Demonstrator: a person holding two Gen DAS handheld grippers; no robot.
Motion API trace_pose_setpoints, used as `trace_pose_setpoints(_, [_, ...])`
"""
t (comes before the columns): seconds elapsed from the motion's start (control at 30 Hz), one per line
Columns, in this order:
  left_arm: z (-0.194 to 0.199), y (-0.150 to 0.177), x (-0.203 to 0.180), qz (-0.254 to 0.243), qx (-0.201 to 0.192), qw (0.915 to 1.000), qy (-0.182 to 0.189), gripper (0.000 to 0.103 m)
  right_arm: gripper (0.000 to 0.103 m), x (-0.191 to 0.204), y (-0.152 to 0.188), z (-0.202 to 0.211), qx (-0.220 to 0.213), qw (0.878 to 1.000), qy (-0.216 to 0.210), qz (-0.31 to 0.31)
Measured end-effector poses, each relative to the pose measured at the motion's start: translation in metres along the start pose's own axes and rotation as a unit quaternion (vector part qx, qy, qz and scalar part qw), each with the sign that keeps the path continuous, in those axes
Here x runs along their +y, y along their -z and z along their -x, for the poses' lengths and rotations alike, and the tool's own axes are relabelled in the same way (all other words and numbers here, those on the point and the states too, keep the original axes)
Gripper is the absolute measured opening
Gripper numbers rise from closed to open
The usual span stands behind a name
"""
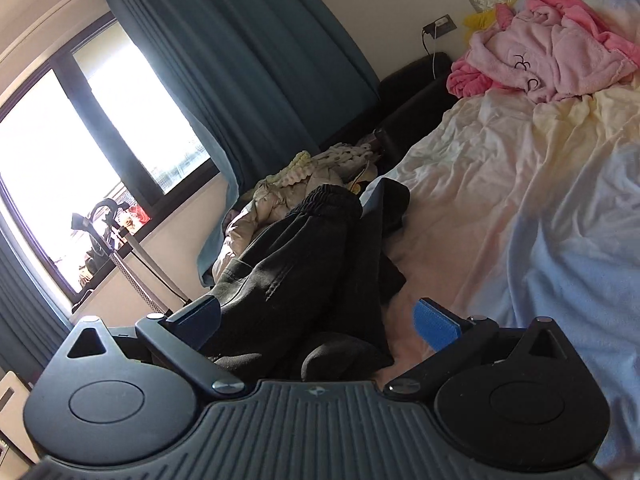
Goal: Fold clothes
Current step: 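Grasp the ribbed waistband of the black trousers with the left gripper, then lift the black trousers by the waistband with the left gripper and spread them out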
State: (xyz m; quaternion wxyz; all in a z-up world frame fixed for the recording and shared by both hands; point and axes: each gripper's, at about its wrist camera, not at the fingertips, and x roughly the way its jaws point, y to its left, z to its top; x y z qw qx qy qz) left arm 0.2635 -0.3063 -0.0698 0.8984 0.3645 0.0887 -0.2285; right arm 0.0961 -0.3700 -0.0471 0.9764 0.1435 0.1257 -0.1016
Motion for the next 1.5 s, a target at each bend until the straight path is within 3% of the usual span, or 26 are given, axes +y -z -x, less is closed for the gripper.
trace_pose_setpoints(0.1, [-0.030, -0.010, -0.012, -0.019, -0.003, 0.9998, 0.002, 0.103, 0.103, -0.008, 0.005, -0.007, 0.018, 1.000, 0.012, -0.020])
trace_pose_setpoints(0.2, [-0.068, -0.014, -0.017, -0.028, 0.010, 0.9993, -0.024, 0.103, 0.103, -0.015, 0.009, -0.013, 0.030, 0.998, 0.022, -0.040])
trace_pose_setpoints(0.3, [-0.108, -0.024, -0.007, 0.014, 0.020, 0.9980, -0.058, 0.097, 0.103, -0.019, 0.013, -0.020, 0.041, 0.997, 0.025, -0.053])
trace_pose_setpoints(0.37, [-0.130, -0.029, 0.002, 0.043, 0.025, 0.9954, -0.082, 0.086, 0.103, -0.019, 0.017, -0.026, 0.048, 0.997, 0.024, -0.052])
trace_pose_setpoints(0.47, [-0.168, -0.021, -0.004, -0.034, 0.047, 0.9902, -0.127, 0.086, 0.103, -0.013, 0.025, -0.035, 0.066, 0.997, 0.028, -0.028])
trace_pose_setpoints(0.53, [-0.188, -0.015, -0.009, -0.067, 0.077, 0.9877, -0.119, 0.085, 0.103, -0.006, 0.029, -0.041, 0.071, 0.997, 0.025, -0.001])
trace_pose_setpoints(0.63, [-0.202, -0.015, -0.017, -0.085, 0.097, 0.9903, -0.053, 0.085, 0.103, -0.003, 0.035, -0.048, 0.084, 0.996, 0.011, 0.005])
trace_pose_setpoints(0.73, [-0.221, -0.024, -0.018, -0.114, 0.106, 0.9850, -0.075, 0.084, 0.103, -0.011, 0.040, -0.056, 0.114, 0.993, -0.008, -0.036])
trace_pose_setpoints(0.83, [-0.228, -0.040, 0.012, -0.022, 0.122, 0.9890, -0.080, 0.039, 0.103, -0.014, 0.045, -0.059, 0.122, 0.991, -0.017, -0.054])
trace_pose_setpoints(0.87, [-0.226, -0.045, 0.025, 0.024, 0.128, 0.9889, -0.072, 0.029, 0.103, -0.013, 0.045, -0.058, 0.115, 0.992, -0.021, -0.051])
trace_pose_setpoints(0.93, [-0.208, -0.053, 0.042, 0.057, 0.111, 0.9895, -0.073, 0.014, 0.103, -0.010, 0.044, -0.056, 0.101, 0.994, -0.027, -0.042])
trace_pose_setpoints(1.07, [-0.152, -0.074, 0.099, 0.135, 0.066, 0.9852, -0.082, 0.010, 0.103, -0.003, 0.044, -0.053, 0.081, 0.996, -0.030, -0.017])
trace_pose_setpoints(1.17, [-0.101, -0.086, 0.160, 0.211, 0.042, 0.9705, -0.109, 0.010, 0.103, 0.002, 0.044, -0.050, 0.074, 0.997, -0.031, -0.002])
trace_pose_setpoints(1.3, [-0.031, -0.098, 0.246, 0.312, 0.016, 0.9381, -0.149, 0.010, 0.103, 0.009, 0.042, -0.041, 0.063, 0.997, -0.040, 0.014])
trace_pose_setpoints(1.4, [0.022, -0.094, 0.311, 0.393, 0.008, 0.9019, -0.179, 0.010, 0.103, 0.016, 0.039, -0.031, 0.053, 0.997, -0.040, 0.030])
trace_pose_setpoints(1.5, [0.072, -0.065, 0.363, 0.466, 0.002, 0.8598, -0.209, 0.010, 0.103, 0.021, 0.036, -0.023, 0.042, 0.997, -0.044, 0.038])
